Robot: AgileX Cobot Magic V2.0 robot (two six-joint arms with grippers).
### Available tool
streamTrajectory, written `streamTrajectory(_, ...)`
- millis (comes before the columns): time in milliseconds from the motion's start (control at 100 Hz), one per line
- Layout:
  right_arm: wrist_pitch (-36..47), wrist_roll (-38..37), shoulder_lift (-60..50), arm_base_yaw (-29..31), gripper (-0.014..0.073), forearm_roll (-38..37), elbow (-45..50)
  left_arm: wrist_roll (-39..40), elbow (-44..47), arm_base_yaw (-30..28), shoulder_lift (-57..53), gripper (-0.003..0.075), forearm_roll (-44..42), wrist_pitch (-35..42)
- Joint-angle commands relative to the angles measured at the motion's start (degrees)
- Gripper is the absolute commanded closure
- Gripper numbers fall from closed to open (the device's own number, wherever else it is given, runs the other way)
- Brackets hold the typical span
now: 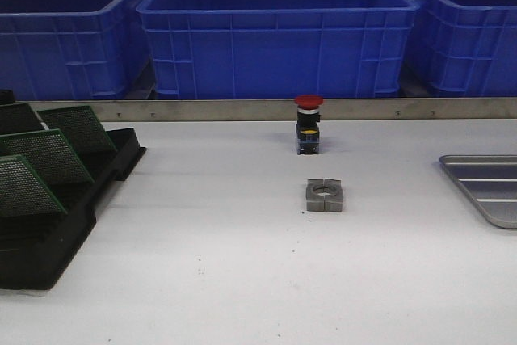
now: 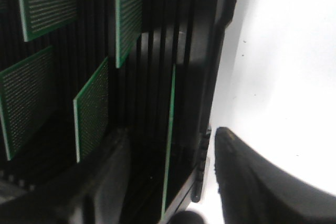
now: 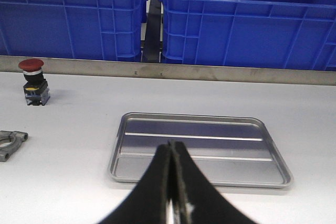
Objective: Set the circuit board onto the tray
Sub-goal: 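Lower the left gripper into the black rack and grip a green circuit board, then lift the green board out of the rack with the left gripper toward the center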
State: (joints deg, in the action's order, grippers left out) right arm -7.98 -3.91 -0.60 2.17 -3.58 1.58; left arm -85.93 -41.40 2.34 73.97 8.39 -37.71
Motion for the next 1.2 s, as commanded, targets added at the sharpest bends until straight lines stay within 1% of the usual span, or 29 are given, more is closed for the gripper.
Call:
streamTrajectory(0, 4.74, 0.05, -1.11, 0.33, 0.0653, -0.65, 0.10, 0.09, -1.82, 0.41, 1.43, 0.0381, 0.65, 3.42)
streamTrajectory(140, 4.74, 0.05, -1.11, 0.33, 0.0653, -0.65, 0.10, 0.20, -1.82, 0.29, 5.54, 0.0381, 0.55, 4.02)
streamTrajectory(190, 4.74, 0.05, -1.11, 0.33, 0.0653, -0.65, 0.10, 0.20, -1.82, 0.29, 6.50, 0.0393, 0.55, 4.02)
streamTrajectory(230, 4.74, 0.05, -1.11, 0.33, 0.0653, -0.65, 0.10, 0.20, -1.82, 0.20, 7.07, 0.0420, 0.55, 4.02)
streamTrajectory(260, 4.74, 0.05, -1.11, 0.33, 0.0653, -0.65, 0.10, 0.20, -1.82, 0.20, 7.33, 0.0447, 0.55, 4.02)
streamTrajectory(280, 4.74, 0.05, -1.11, 0.33, 0.0653, -0.65, 0.10, 0.20, -1.82, 0.20, 7.53, 0.0482, 0.55, 3.88)
streamTrajectory(330, 4.74, 0.05, -1.11, 0.33, 0.0653, -0.65, 0.10, 0.20, -1.82, 0.20, 7.53, 0.0542, 0.55, 3.88)
streamTrajectory(380, 4.74, 0.05, -1.11, 0.33, 0.0653, -0.65, 0.10, 0.20, -1.82, 0.20, 7.53, 0.0628, 0.38, 3.88)
streamTrajectory(460, 4.74, 0.05, -1.11, 0.33, 0.0653, -0.65, 0.10, 0.20, -1.82, 0.20, 7.53, 0.0738, -1.24, 3.42)
streamTrajectory(590, 4.74, 0.05, -1.11, 0.33, 0.0653, -0.65, 0.10, 0.20, -2.37, 0.20, 6.40, 0.0737, -3.56, -0.33)
streamTrajectory(710, 4.74, 0.05, -1.11, 0.33, 0.0653, -0.65, 0.10, 0.20, -4.69, 0.20, 3.52, 0.0737, -3.81, -8.82)
streamTrajectory(750, 4.74, 0.05, -1.11, 0.33, 0.0653, -0.65, 0.10, 0.20, -5.83, 0.20, 2.66, 0.0737, -2.52, -11.88)
streamTrajectory(830, 4.74, 0.05, -1.11, 0.33, 0.0653, -0.65, 0.10, 0.20, -7.97, 0.20, 0.89, 0.0737, 2.46, -16.23)
streamTrajectory(970, 4.74, 0.05, -1.11, 0.33, 0.0653, -0.65, 0.10, 0.20, -9.62, 0.20, -0.46, 0.0737, 19.17, -19.18)
streamTrajectory(1080, 4.74, 0.05, -1.11, 0.33, 0.0653, -0.65, 0.10, 0.20, -9.62, 0.32, -0.46, 0.0737, 36.59, -20.00)
streamTrajectory(1190, 4.74, 0.05, -1.11, 0.33, 0.0653, -0.65, 0.10, 0.20, -9.62, 0.56, 0.23, 0.0737, 53.87, -22.84)
